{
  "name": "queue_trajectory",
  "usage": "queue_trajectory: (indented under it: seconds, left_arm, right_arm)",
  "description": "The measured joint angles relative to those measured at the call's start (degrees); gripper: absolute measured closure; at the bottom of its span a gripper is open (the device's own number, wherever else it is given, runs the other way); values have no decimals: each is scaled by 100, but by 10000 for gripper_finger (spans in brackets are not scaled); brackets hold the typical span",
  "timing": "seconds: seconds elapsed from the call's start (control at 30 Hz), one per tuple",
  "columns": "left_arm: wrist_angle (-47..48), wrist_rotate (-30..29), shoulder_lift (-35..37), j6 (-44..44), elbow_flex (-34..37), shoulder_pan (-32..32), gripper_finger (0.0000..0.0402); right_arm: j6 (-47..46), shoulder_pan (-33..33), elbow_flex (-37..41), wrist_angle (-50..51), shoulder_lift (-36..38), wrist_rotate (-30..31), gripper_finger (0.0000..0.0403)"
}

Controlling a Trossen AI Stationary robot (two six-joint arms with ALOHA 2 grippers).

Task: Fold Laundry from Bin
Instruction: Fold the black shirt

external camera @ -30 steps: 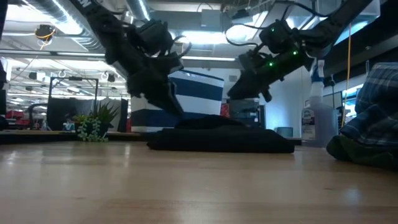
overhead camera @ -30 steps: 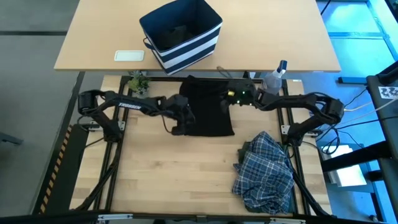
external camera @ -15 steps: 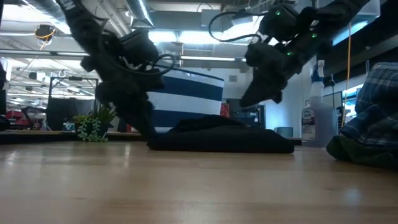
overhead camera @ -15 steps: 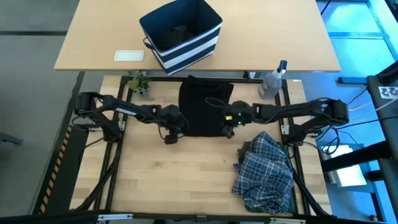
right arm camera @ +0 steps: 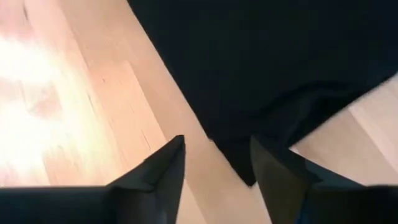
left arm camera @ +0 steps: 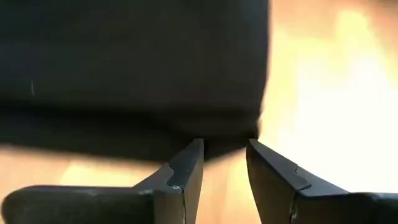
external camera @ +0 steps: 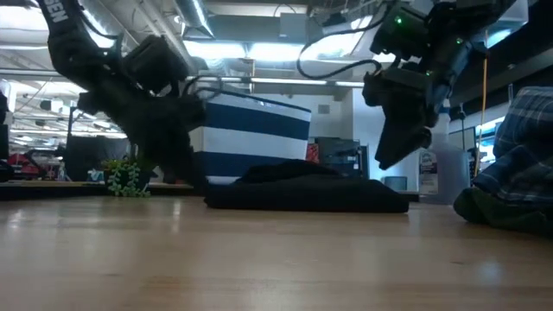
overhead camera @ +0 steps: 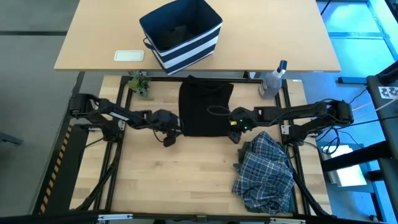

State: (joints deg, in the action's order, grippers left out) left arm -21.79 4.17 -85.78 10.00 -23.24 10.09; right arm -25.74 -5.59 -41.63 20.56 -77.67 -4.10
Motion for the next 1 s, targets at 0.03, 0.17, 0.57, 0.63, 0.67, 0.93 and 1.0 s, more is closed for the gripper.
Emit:
queue_trajectory:
  seconds: [0.03, 0.17, 0.57, 0.63, 0.67, 0.93, 1.0]
  left_arm:
    - [63, -66, -57, 8, 4, -16, 279]
    - [38, -191, -263, 200, 4, -7, 257]
    - [-495, 117, -304, 463, -7, -5, 231]
    - [-497, 96, -304, 467, -9, 0, 230]
    - [-495, 72, -304, 467, -9, 0, 230]
    - [-667, -23, -304, 492, -18, 2, 230]
    - [-663, -26, -305, 491, -18, 2, 230]
  right_arm:
    - [-55, 1, 0, 72, 0, 0, 218]
    - [-105, 0, 0, 153, -2, 0, 194]
    - [-245, -115, 235, 302, -7, -87, 187]
    - [-254, -231, 388, 237, -7, -171, 187]
    - [-254, -294, 462, 151, -7, -198, 187]
    - [-248, -740, 938, -1004, -7, -936, 192]
    - [-234, -771, 1005, -1023, -7, -951, 203]
